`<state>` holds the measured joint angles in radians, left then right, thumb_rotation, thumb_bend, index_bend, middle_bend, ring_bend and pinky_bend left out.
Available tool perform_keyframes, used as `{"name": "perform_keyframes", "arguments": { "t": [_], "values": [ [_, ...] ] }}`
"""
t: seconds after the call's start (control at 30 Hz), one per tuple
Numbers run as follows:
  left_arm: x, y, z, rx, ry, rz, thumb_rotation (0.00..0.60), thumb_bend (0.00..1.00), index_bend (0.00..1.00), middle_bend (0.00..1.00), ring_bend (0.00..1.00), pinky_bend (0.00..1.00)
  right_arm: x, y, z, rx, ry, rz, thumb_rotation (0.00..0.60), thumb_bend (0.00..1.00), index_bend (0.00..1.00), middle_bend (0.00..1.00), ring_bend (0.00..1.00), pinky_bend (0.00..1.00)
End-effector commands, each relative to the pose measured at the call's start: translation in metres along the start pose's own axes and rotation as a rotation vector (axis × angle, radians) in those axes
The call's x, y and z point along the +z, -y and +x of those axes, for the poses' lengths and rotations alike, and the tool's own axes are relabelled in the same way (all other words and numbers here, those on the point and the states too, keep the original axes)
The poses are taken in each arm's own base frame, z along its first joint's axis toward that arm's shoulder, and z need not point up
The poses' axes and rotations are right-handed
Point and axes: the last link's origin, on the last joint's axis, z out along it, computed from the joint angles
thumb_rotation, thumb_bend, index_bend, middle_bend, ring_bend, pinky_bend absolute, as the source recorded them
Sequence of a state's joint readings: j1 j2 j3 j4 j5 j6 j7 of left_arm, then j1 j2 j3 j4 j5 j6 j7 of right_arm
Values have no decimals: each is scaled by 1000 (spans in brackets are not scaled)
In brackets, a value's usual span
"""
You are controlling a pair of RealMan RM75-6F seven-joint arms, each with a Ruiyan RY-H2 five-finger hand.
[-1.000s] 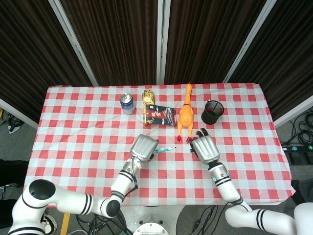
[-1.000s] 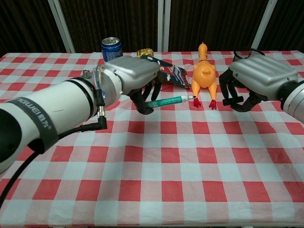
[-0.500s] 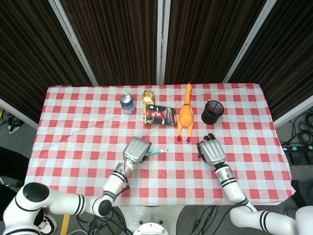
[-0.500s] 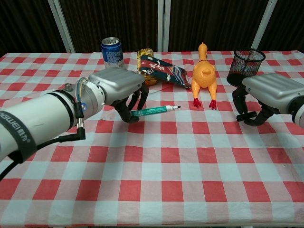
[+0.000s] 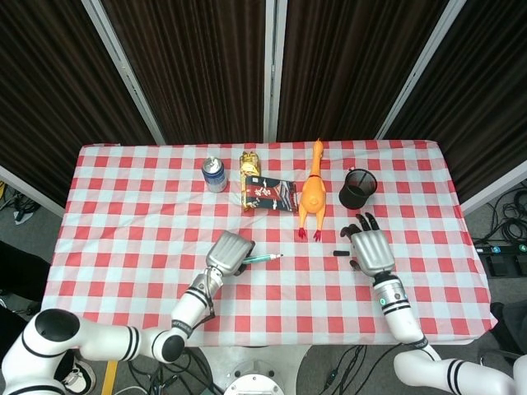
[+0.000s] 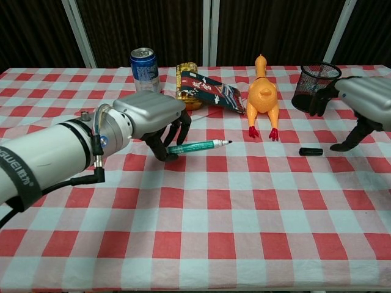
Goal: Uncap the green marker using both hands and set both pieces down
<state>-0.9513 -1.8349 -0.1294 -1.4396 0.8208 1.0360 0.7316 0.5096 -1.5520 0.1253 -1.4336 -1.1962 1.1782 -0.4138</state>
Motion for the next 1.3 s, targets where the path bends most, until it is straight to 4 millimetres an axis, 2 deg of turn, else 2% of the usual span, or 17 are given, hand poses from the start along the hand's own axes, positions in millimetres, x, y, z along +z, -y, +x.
{"name": "perform_keyframes", "arguments": {
  "t": [0.03, 0.2, 0.37, 0.5, 0.7, 0.83, 0.93, 1.0, 1.07, 1.17, 1.3],
  "values": [
    [4, 1, -3, 6, 4, -15, 600, 425, 568, 609, 594, 640, -12, -22, 23, 55, -88, -71, 600, 0, 343, 324, 67, 70],
    [11, 2, -9, 21, 12, -27, 600, 402, 543, 594, 582, 632, -25, -42, 33, 81, -125, -130, 600, 0, 342, 319, 63, 68],
    [13, 4, -11, 37, 3, -36, 600, 321, 421, 504, 505, 578, -31, -48, 29, 103, -113, -148, 600, 0, 342, 311, 56, 67],
    [13, 6, -6, 33, -16, -31, 600, 268, 352, 434, 446, 542, -31, -48, 26, 115, -108, -146, 600, 0, 342, 305, 49, 63],
    [5, 20, 10, 31, -78, 17, 600, 228, 352, 417, 430, 526, -34, -48, 27, 129, -128, -145, 600, 0, 340, 305, 49, 63],
    [-13, 56, 24, 37, -219, 105, 600, 229, 364, 400, 423, 517, -42, -53, 29, 109, -144, -147, 600, 0, 335, 294, 49, 63],
    [-30, 101, 29, 57, -343, 181, 600, 228, 361, 349, 368, 468, -50, -57, 28, 90, -155, -155, 600, 3, 308, 256, 27, 61],
    [-47, 138, 26, 76, -401, 251, 600, 228, 339, 290, 297, 402, -56, -59, 26, 97, -164, -150, 600, 12, 269, 216, 7, 52],
    [-67, 169, 18, 64, -422, 311, 600, 225, 302, 242, 229, 321, -63, -62, 24, 104, -171, -134, 600, 15, 231, 177, 0, 33],
    [-104, 201, -1, -11, -428, 393, 600, 218, 261, 218, 184, 243, -73, -65, 20, 120, -179, -104, 600, 3, 175, 135, 0, 2],
    [-154, 217, -30, -16, -407, 447, 600, 208, 258, 217, 183, 217, -88, -68, 16, 119, -176, -93, 600, 0, 137, 116, 0, 0]
  ]
}}
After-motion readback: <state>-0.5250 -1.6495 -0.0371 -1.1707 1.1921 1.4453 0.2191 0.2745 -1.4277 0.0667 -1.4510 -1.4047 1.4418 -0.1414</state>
